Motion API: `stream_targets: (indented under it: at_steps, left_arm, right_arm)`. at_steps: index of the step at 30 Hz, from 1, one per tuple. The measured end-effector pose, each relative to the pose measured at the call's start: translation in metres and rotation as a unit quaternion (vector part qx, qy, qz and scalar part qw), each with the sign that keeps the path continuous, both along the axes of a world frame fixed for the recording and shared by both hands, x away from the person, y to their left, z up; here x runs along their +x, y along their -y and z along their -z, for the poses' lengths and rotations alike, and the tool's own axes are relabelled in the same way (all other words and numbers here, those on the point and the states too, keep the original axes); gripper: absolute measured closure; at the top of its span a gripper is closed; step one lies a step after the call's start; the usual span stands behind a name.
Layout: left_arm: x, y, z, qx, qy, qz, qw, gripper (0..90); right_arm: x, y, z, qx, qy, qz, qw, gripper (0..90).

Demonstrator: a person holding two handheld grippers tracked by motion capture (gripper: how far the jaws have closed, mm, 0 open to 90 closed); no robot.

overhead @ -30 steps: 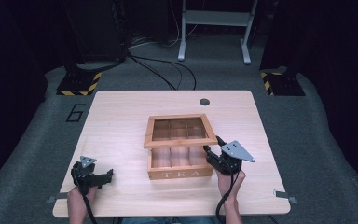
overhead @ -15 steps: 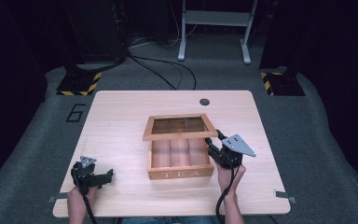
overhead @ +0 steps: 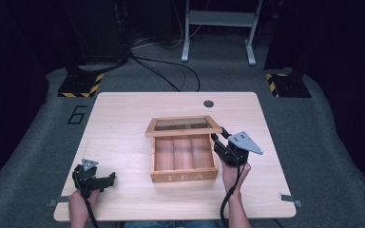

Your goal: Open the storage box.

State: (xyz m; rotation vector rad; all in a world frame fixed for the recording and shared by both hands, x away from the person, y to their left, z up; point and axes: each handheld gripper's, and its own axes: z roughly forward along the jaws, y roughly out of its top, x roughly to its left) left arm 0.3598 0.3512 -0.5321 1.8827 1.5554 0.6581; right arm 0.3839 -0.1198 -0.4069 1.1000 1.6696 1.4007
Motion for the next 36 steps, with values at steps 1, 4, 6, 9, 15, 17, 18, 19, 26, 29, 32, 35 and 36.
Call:
stream_targets:
  at_steps: [1,4,6,9,15,17,18,19,26,29,32,35,36]
  left_arm:
    - [0.000,0.000,0.000,0.000,0.000,0.000,1.0000,0.2]
    - [0.000,0.000,0.000,0.000,0.000,0.000,1.0000,0.2]
    - [0.000,0.000,0.000,0.000,0.000,0.000,1.0000,0.2]
    - [0.000,0.000,0.000,0.000,0.000,0.000,1.0000,0.2]
    - [0.000,0.000,0.000,0.000,0.000,0.000,1.0000,0.2]
    - [0.000,0.000,0.000,0.000,0.000,0.000,1.0000,0.2]
    - [0.000,0.000,0.000,0.000,0.000,0.000,1.0000,0.2]
    - [0.000,0.000,0.000,-0.001,0.000,0.000,1.0000,0.2]
    - [0.000,0.000,0.000,0.003,0.000,0.001,1.0000,0.2]
    - [0.000,0.000,0.000,0.003,0.000,0.001,1.0000,0.1]
    - [0.000,0.000,0.000,0.003,0.001,0.001,1.0000,0.2]
    - [0.000,0.000,0.000,0.003,0.000,0.001,1.0000,0.2]
    - [0.000,0.000,0.000,0.003,0.001,0.001,1.0000,0.1]
  right_arm:
    - [0.001,0.000,-0.001,0.001,0.001,0.000,1.0000,62.6]
    - [0.002,0.000,-0.003,0.000,0.000,0.000,1.0000,62.7]
    - [0.005,0.000,-0.007,0.002,-0.005,-0.002,1.0000,62.7]
    - [0.008,0.000,-0.011,0.002,-0.010,-0.003,0.9999,62.7]
    - [0.014,0.000,-0.019,0.002,-0.018,-0.006,0.9998,62.6]
    - [0.017,0.000,-0.022,0.001,-0.022,-0.006,0.9997,62.6]
    - [0.018,0.000,-0.024,-0.001,-0.024,-0.006,0.9997,62.6]
    - [0.020,0.000,-0.026,0.002,-0.025,-0.007,0.9997,62.6]
    - [0.034,0.000,-0.039,0.001,-0.034,-0.013,0.9993,62.5]
    - [0.039,0.000,-0.043,0.001,-0.035,-0.013,0.9993,62.5]
    - [0.043,0.000,-0.046,-0.001,-0.037,-0.014,0.9992,62.5]
    - [0.046,0.000,-0.049,-0.003,-0.039,-0.014,0.9991,62.6]
    - [0.047,0.000,-0.050,-0.003,-0.037,-0.015,0.9992,62.6]
